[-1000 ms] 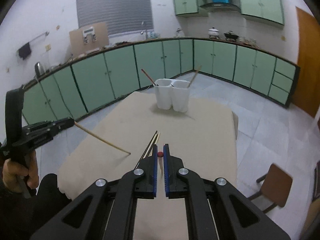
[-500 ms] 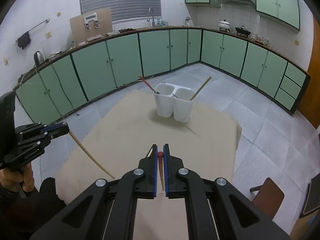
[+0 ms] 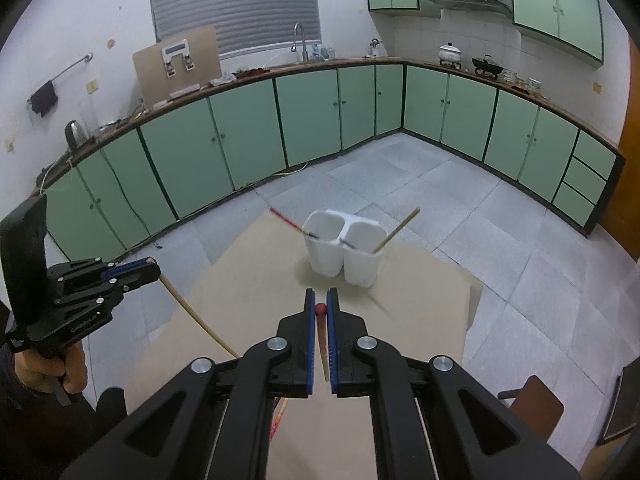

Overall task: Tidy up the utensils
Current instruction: 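Carry the red chopstick in the right tool while the left carries the wooden one to the holder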

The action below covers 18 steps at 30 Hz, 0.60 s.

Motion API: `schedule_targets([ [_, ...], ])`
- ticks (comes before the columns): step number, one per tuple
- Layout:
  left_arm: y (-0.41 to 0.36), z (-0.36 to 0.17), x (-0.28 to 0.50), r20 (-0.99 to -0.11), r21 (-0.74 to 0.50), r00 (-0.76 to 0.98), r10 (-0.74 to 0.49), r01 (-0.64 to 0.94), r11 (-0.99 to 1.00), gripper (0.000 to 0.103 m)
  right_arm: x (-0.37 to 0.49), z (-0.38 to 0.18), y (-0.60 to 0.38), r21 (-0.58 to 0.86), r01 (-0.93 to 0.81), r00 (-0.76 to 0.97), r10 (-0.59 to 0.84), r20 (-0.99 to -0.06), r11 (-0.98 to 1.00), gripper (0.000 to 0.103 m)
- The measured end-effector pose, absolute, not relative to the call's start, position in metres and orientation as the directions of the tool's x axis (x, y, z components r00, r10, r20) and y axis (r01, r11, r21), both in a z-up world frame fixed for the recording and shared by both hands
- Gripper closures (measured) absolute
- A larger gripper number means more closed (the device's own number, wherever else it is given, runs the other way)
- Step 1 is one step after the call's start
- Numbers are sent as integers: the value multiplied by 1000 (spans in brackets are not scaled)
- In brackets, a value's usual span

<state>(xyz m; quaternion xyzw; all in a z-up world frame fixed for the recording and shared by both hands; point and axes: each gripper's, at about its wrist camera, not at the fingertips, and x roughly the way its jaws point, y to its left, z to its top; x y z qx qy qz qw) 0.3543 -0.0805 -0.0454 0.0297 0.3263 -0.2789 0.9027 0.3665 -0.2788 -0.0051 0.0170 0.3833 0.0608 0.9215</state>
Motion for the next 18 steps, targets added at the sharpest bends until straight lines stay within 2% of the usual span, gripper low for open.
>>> schedule_targets([
  [18,-148,33,448,-536,-57,714,-451,503,862,97,457,57,-290,11,-68,747,58,-662,998,98],
])
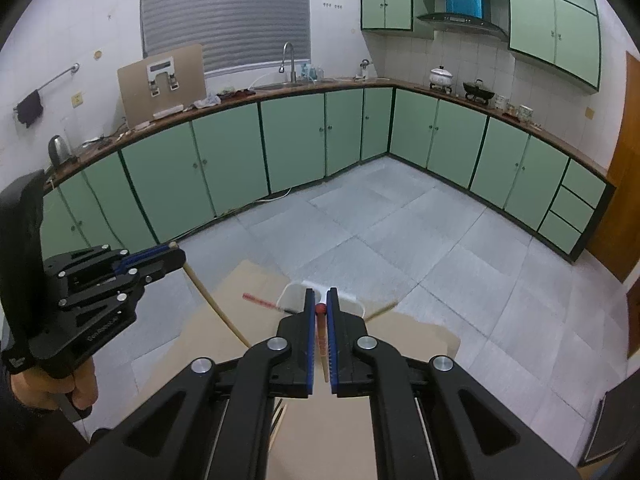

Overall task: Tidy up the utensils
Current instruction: 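Carry the red chopstick in the right tool while the left carries the wooden one to the holder, then lower both chopsticks into the holder cups and open both tools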

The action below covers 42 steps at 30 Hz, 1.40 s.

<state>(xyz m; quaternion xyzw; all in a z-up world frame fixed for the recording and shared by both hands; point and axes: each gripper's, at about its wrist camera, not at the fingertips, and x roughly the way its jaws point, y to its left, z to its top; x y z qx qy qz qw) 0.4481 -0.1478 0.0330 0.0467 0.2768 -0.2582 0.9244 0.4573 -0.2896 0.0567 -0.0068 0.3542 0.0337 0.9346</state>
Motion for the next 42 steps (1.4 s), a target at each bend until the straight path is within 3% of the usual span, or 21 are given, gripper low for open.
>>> schedule_targets([
  [12,-182,37,517,-496,-68,746,-444,476,877,97,539,45,-315,59,3,766,35,-642,998,98],
  [24,-186,-59,581,-571,-117,707,-417,433,894,97,590,-49,-351,120,48,704,52,-708,992,97],
  [27,-180,-68,581,-581,-112,706,-405,424,899,95,589,-60,-353,127,52,697,55,-715,990,92],
  [29,-173,-66,575,-577,-109,710,-404,423,900,90,584,-58,-356,141,57,705,60,-707,988,78],
  [31,-167,-57,571,-563,-105,723,-401,419,902,68,572,-50,-360,136,65,729,46,-683,989,66],
  [35,-141,-30,542,-514,-79,759,-399,421,904,57,537,-28,-365,150,60,778,48,-626,987,65],
  [37,-125,-22,522,-497,-79,768,-403,423,903,43,502,-19,-364,146,48,811,47,-583,988,65],
  [42,-75,-34,444,-444,-94,795,-413,416,904,24,392,-34,-346,131,13,868,54,-493,991,57],
])
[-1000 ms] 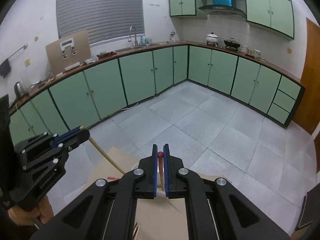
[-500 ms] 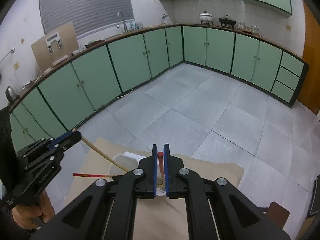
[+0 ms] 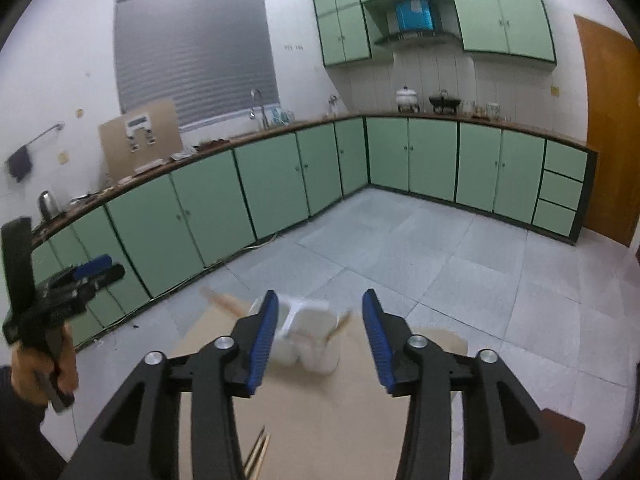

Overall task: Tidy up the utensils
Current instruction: 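Lower both chopsticks into the holder cups and open both tools, then move both tools back to the remaining chopsticks on the table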

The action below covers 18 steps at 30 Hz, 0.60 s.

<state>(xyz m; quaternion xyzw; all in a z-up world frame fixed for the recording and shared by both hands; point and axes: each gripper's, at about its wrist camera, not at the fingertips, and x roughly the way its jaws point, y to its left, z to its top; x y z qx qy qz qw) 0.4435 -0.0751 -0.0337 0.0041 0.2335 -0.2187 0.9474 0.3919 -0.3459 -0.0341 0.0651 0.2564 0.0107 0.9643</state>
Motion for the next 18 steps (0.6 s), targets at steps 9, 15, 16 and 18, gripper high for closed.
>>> schedule_targets([
  [9,-23,-144,293,-493,-97,785,-375,379,920,11,240,-187,-267,105,25,827,38,-561,994,49],
  [15,-17,-207,234,-542,-118,754,-372,370,921,11,201,-289,-206,69,-22,740,62,-670,997,52],
  [16,-17,-214,227,-549,-120,749,-372,370,921,11,198,-296,-197,61,-31,735,64,-675,998,52],
  [18,-16,-223,219,-553,-123,746,-372,368,921,11,195,-307,-190,60,-43,725,73,-685,997,52],
])
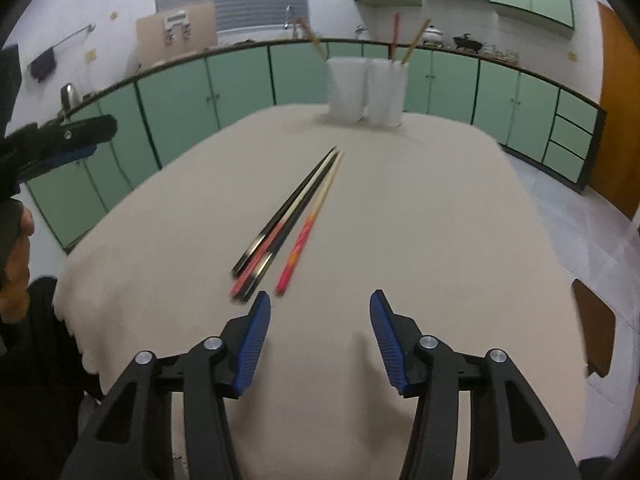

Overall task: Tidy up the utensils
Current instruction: 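Move both tools back to the remaining chopsticks on the table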

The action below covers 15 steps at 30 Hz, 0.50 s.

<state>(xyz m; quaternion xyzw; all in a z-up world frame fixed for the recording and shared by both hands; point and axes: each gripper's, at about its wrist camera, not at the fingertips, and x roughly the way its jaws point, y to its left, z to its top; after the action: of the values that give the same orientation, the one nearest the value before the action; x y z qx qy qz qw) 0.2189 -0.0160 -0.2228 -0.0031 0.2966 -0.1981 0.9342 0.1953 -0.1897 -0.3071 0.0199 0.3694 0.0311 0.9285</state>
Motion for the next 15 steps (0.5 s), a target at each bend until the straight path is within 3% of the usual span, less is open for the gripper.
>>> schedule_targets([
  [12,4,-251,205,-587,-148,738,-335,308,940,11,225,-317,-174,30,-62,726,66,-685,998,61],
  [15,-2,-254,208,-592,-137,731,-340,324,936,11,232,-320,-176,24,-64,725,63,-686,998,68],
])
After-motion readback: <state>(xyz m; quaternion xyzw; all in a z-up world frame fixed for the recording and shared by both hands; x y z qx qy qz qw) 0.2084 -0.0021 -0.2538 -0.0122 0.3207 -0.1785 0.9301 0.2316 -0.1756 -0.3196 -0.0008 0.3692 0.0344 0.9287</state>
